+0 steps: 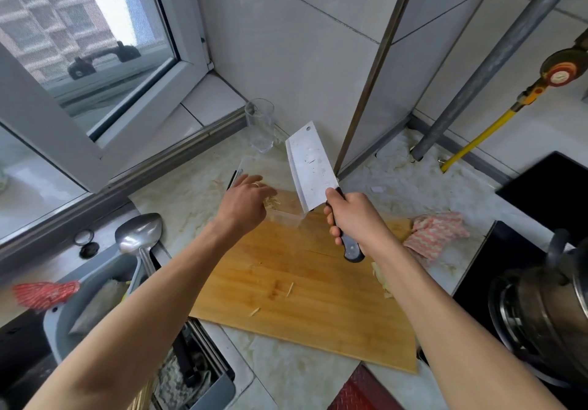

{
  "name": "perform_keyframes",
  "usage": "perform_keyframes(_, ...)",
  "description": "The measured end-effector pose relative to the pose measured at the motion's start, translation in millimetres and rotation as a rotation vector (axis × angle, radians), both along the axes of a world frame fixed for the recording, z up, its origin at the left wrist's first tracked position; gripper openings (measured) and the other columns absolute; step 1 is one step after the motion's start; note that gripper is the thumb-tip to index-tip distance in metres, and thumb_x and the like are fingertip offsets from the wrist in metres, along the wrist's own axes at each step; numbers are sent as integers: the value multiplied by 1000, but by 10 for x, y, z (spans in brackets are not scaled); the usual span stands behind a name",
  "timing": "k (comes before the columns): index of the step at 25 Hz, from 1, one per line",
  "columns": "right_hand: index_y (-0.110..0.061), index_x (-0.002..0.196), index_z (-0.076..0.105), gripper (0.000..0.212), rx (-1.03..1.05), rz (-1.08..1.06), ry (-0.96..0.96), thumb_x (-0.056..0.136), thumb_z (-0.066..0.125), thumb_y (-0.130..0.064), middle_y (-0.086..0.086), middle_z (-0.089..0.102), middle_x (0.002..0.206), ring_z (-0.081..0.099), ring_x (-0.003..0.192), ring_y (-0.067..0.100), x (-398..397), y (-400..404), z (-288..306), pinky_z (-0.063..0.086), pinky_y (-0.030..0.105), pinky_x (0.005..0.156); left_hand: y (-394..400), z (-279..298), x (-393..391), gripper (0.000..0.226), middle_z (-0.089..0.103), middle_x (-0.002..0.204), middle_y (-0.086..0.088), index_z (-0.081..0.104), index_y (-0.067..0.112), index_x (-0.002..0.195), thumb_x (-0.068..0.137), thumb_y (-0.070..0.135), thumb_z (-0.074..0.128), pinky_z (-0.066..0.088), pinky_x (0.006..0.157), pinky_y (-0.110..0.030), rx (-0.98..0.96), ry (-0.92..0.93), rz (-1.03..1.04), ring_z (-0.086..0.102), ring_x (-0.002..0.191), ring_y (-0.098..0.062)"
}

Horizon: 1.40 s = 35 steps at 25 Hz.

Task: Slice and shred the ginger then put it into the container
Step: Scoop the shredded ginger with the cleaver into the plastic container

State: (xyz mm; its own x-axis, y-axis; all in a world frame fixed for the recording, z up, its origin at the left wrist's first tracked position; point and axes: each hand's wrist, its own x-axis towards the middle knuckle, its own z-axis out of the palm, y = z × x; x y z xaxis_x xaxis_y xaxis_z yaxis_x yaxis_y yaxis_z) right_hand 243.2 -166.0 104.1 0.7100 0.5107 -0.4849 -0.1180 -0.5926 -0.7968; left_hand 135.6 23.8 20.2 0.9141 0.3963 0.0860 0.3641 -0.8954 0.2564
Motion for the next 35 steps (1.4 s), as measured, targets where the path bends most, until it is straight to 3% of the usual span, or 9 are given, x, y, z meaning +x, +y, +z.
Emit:
perform_keyframes(5, -7, 82, 59, 41, -16, 33, 21, 104, 46, -39, 4, 53, 67, 48, 44, 14, -33, -47, -34, 43, 26, 42, -87, 85, 27, 60, 71, 120, -6, 73, 12, 114, 71, -21, 46, 53, 97, -42, -187, -199, 82, 64, 114, -25)
perform_keyframes(9, -3, 85, 60, 45, -31, 99, -59, 105, 45, -40, 4, 55, 65, 51, 45, 16, -84, -117, -86, 44, 27, 43, -120, 36, -26, 55, 72, 118, -5, 69, 14, 120, 81, -15, 43, 56, 91, -45, -284, -234, 135, 68, 108, -23)
perform_keyframes(13, 1, 89, 61, 48, -46, 153, -187, 104, 45, -42, 5, 57, 64, 55, 48, 17, -167, -264, -130, 47, 29, 46, -198, 93, -103, 35, 67, 127, -6, 62, 16, 132, 96, 15, 59, 53, 96, -44, -239, -264, 184, 62, 116, -25)
perform_keyframes(18, -2, 85, 59, 44, 108, 70, -67, 104, 48, -39, 6, 54, 62, 51, 44, 18, -419, -580, -203, 44, 32, 42, -603, 41, -500, 27, 68, 121, -5, 70, 12, 121, 95, 12, 62, 48, 94, -33, -322, -505, 315, 61, 114, -23)
perform_keyframes(23, -9, 85, 48, 34, 234, 57, -50, 106, 45, -36, 9, 52, 63, 46, 41, 26, -728, -1087, -338, 40, 34, 42, -1165, -160, -970, 27, 68, 116, -1, 68, 17, 122, 97, 16, 59, 42, 88, -26, -533, -463, 503, 59, 110, -19)
perform_keyframes(26, -10, 85, 46, 33, 221, 26, -3, 106, 45, -35, 7, 51, 63, 44, 40, 25, -888, -1539, -548, 39, 34, 42, -1393, -388, -1167, 29, 64, 123, -4, 65, 15, 126, 100, 22, 55, 49, 95, -39, -622, -432, 599, 58, 114, -23)
perform_keyframes(28, -9, 85, 47, 34, 176, 19, 8, 106, 44, -36, 8, 52, 62, 45, 40, 26, -984, -1827, -713, 40, 37, 44, -1580, -473, -1257, 34, 58, 135, -8, 60, 11, 132, 102, 24, 51, 44, 106, -44, -683, -397, 670, 52, 125, -24)
perform_keyframes(32, -7, 88, 49, 37, 68, -37, -18, 105, 42, -39, 7, 53, 61, 49, 40, 27, -1129, -2078, -996, 41, 34, 44, -1849, -425, -1249, 40, 39, 154, -7, 52, 10, 141, 102, 19, 44, 29, 114, -30, -720, -357, 742, 36, 141, -22)
perform_keyframes(35, -7, 93, 51, 37, 29, -83, 3, 105, 41, -39, 10, 55, 66, 50, 41, 24, -1196, -2048, -1115, 40, 31, 41, -1945, -367, -1197, 54, 41, 149, -12, 48, 10, 142, 89, 21, 43, 41, 109, -45, -711, -226, 817, 43, 132, -31)
